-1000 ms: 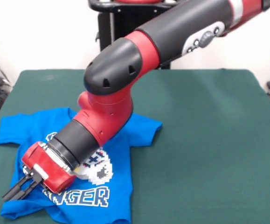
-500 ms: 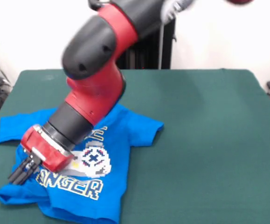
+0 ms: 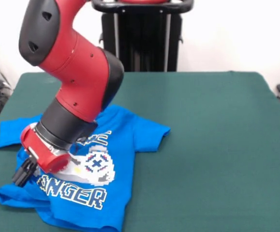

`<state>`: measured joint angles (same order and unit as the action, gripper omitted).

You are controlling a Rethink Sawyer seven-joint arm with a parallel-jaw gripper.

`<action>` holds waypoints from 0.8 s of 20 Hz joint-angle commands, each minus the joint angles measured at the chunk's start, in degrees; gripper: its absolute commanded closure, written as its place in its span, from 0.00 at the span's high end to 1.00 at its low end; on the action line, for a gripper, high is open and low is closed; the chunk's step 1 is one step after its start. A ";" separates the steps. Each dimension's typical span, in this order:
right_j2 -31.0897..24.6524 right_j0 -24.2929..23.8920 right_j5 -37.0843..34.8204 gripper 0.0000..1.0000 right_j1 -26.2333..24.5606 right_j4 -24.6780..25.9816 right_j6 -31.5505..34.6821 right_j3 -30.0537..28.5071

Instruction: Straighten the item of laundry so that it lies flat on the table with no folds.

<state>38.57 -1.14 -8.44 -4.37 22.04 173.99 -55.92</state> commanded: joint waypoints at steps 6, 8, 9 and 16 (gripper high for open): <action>-23.13 1.57 -8.58 0.00 7.85 3.54 -18.29 -4.67; -24.20 1.31 -9.79 0.00 9.37 3.70 -18.80 -5.73; -24.37 1.40 -10.65 0.00 10.24 3.78 -18.85 -6.23; -24.66 1.65 -15.13 0.00 14.80 4.49 -19.12 -8.09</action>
<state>23.93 -1.23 -15.70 6.96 24.22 171.26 -58.77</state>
